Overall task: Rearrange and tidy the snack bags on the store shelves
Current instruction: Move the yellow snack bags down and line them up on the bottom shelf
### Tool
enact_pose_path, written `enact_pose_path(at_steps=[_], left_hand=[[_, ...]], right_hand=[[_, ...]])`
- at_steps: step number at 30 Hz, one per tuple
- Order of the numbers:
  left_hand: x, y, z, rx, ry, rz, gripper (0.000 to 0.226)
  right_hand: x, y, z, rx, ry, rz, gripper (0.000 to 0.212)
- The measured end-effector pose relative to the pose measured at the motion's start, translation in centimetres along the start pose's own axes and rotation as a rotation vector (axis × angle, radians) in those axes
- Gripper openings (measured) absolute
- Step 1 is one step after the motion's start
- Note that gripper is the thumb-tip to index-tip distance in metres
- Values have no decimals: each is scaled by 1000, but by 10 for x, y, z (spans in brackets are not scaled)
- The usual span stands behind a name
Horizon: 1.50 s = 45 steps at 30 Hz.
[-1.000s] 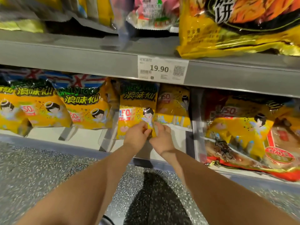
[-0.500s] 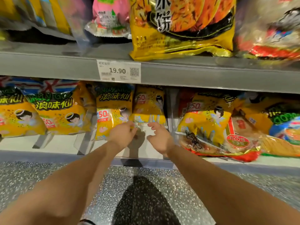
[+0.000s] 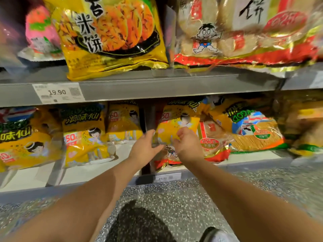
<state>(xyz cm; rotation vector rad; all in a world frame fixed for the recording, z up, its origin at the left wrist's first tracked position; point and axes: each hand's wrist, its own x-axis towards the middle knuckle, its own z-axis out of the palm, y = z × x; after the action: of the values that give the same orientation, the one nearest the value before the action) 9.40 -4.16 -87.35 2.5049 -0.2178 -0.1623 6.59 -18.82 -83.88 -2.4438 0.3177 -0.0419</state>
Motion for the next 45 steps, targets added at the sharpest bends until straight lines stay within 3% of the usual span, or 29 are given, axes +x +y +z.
enact_pose_path(at_steps=[3,5,9,12,14,17,22,26,28,37,45], left_hand=[[4,4,17,-14,-27,-59,81],[10,5,25,20,-35,-97,90],[15,9,37,98,-65,-112,93],[16,11,42,114,-31,-122,96],[17,12,41,121,-21,-178,103],[15,15,41,73,-9,-213,108],[13,20,30,-129,106,-224,103],[4,19,16,-200,187,-178,95],[-4,12,11,-201,241,-174,91],[-41,-52,-33,-127,467,-257,81],[-53,-119,-59,45,457,-399,75]], right_hand=[[2,24,-11,-126,84,57,43],[9,41,-10,-209,19,186,53],[14,59,-4,-175,-236,234,28],[11,54,-10,-203,-205,134,19],[10,54,-13,-101,-156,97,18],[9,60,-16,143,-98,100,35],[4,57,-31,274,8,16,38],[1,47,-42,296,-4,-19,31],[-3,39,-39,315,-26,-24,37],[-7,-17,12,75,-128,-164,21],[-19,-72,83,-22,-267,-123,25]])
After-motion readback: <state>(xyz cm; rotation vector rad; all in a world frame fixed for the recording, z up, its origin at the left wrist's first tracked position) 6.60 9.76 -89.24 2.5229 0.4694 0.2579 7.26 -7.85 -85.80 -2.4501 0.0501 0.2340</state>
